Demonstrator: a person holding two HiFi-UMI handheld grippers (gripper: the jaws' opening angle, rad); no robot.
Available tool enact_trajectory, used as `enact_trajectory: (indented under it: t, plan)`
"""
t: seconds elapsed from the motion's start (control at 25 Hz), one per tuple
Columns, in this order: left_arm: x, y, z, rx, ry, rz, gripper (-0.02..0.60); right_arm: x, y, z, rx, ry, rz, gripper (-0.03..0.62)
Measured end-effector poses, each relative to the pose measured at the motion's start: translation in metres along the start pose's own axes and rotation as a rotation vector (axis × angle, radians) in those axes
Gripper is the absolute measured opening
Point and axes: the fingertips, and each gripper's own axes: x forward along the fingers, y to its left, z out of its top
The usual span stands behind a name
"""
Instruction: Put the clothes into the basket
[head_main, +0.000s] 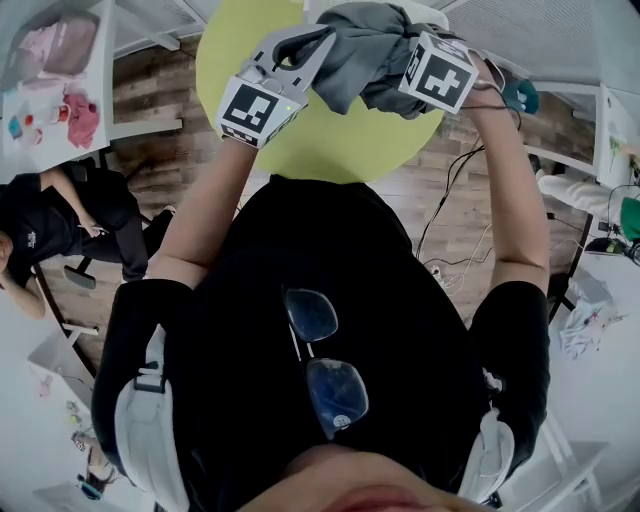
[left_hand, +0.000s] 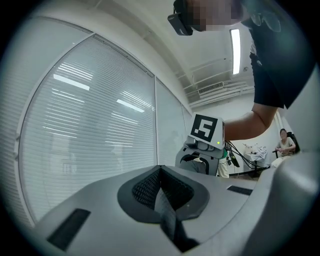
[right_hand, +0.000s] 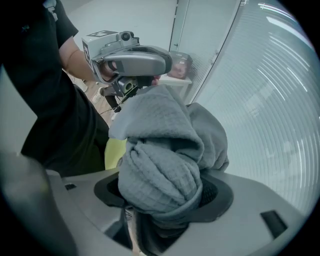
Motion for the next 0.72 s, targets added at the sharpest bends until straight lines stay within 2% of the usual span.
enact_trajectory:
  t: [0.24,0.44,0.6,0.72]
  plan:
    - [0.018,0.009,0.012,0.026,-0.007,0.032,0.009,-0.014,-0.04,-0.005,-0.053,0.001,-0.069,0.337]
    - [0.031,0.019,0.004,0.031,0.013,0.079,0.009,-0.008,-0.077,-0.008,-0.072,-0.023,-0.12,0.337]
    - [0.042,0.025,-0.008,0.03,0.027,0.114,0.009,0.015,-0.092,-0.015,-0.108,-0.019,-0.117,0.337]
    - [0.048,0.03,-0.029,0.025,0.059,0.144,0.009,0.045,-0.09,-0.022,-0.126,-0.005,-0.076,0.337]
